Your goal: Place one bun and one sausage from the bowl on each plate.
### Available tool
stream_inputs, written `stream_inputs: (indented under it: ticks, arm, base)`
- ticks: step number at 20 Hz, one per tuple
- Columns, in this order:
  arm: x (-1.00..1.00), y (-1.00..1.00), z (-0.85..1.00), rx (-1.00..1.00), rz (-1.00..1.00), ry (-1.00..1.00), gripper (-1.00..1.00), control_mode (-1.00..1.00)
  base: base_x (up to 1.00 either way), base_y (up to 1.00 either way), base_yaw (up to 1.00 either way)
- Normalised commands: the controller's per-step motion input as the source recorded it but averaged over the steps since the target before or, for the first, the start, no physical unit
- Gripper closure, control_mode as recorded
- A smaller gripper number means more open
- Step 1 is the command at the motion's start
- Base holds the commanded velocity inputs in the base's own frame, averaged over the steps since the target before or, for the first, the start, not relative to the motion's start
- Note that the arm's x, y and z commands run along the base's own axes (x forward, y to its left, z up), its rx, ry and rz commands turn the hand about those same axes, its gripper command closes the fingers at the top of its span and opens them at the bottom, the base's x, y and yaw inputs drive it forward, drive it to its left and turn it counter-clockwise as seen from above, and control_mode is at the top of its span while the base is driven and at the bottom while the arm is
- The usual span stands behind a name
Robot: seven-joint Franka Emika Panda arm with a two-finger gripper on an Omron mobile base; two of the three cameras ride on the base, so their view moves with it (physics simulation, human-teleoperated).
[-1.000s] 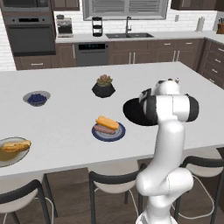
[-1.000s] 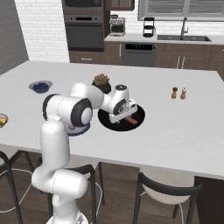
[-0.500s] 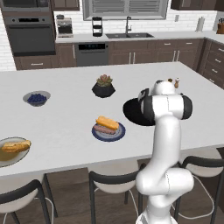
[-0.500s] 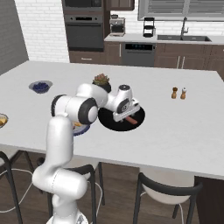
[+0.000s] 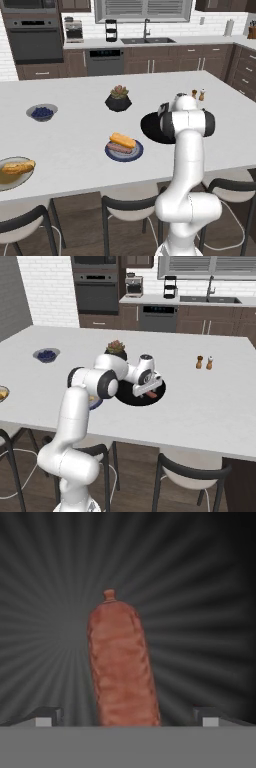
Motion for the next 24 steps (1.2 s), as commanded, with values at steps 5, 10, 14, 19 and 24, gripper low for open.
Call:
stream_inputs:
  ticks: [5, 10, 14, 19, 24]
  arm:
    - [0.0, 0.0, -0.33, 0.0, 0.0, 0.05, -1.0, -1.0]
    - [0.0, 0.0, -0.05, 0.0, 0.0, 0.04, 1.0, -1.0]
    - [0.0, 0.0, 0.0, 0.0, 0.0, 0.0, 1.0, -1.0]
    - [0.0, 0.0, -0.01, 0.0, 0.0, 0.0, 1.0, -1.0]
    - [-0.11, 0.0, 0.07, 0.0, 0.0, -0.05, 1.0, -1.0]
  base:
    - [0.0, 0.0, 0.0]
    - [0.0, 0.0, 0.0]
    - [0.0, 0.0, 0.0]
    - [0.0, 0.0, 0.0]
    - [0.0, 0.0, 0.0]
